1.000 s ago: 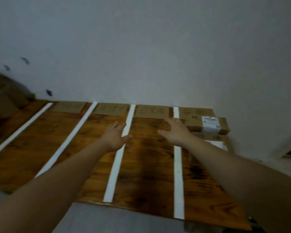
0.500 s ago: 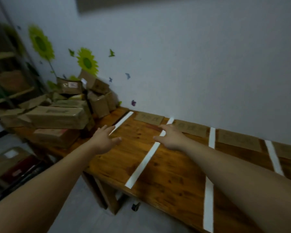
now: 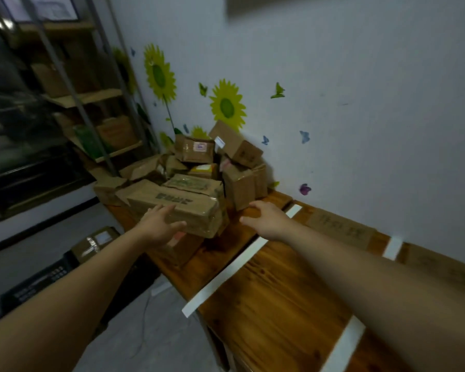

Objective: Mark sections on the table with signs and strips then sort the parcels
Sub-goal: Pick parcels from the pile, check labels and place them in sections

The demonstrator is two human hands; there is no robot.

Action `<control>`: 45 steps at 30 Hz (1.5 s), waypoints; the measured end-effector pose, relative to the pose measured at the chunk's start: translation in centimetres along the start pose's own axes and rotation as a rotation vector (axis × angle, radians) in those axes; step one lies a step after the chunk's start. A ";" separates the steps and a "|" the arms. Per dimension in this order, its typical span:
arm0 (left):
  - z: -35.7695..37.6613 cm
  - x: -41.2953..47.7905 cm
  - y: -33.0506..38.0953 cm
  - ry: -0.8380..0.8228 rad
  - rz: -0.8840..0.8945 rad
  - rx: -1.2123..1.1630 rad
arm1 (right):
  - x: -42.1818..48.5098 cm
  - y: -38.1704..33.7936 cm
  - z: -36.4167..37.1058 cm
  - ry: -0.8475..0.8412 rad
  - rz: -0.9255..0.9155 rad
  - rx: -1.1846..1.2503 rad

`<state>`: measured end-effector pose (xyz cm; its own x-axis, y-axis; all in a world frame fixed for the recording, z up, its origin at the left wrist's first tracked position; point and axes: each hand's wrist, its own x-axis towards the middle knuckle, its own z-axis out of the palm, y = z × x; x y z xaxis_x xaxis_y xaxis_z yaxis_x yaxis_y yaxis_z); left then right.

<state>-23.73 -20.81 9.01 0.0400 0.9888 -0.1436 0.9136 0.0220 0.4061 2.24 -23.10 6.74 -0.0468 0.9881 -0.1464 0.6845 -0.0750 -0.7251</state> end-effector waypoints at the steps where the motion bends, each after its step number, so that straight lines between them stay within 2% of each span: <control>1: -0.5 1.5 -1.0 -0.005 -0.020 0.014 | 1.6 -0.7 0.5 -0.019 0.002 0.000; 5: -2.3 7.5 -4.6 -0.041 -0.057 0.021 | 7.3 -2.7 3.1 -0.069 0.025 0.008; 10: -3.4 16.3 -10.2 -0.099 -0.039 -0.061 | 13.4 -4.4 7.1 -0.025 0.117 0.047; 15: -4.2 24.2 -15.2 -0.042 0.015 -0.075 | 17.9 -5.2 11.7 0.052 0.376 0.242; 19: -5.2 28.4 -17.6 -0.251 -0.127 -0.220 | 18.3 -6.4 12.7 0.105 0.592 0.446; 24: -6.8 30.7 -18.7 -0.490 -0.149 -0.258 | 17.9 -7.8 12.9 0.172 0.674 0.504; 27: -7.7 30.1 -19.3 -0.587 -0.181 -0.303 | 16.5 -8.9 13.1 0.195 0.687 0.515; 32: -7.8 26.8 -19.2 -0.550 -0.209 -0.554 | 12.2 -9.6 13.3 0.332 0.620 0.543; 36: -7.2 21.7 -17.8 -0.506 -0.160 -0.745 | 7.6 -10.4 13.4 0.560 0.576 0.587; 40: -6.3 15.5 -15.8 -0.532 -0.044 -0.758 | 1.7 -9.7 13.0 0.758 0.576 0.648; 45: -4.3 9.5 -13.7 -0.466 0.014 -0.875 | -5.7 -8.9 12.2 0.831 0.525 0.610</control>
<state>-37.66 -11.12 5.97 0.3747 0.8374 -0.3981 0.2983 0.2976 0.9069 -12.44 -29.67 5.80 0.7871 0.5827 -0.2023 0.0027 -0.3312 -0.9436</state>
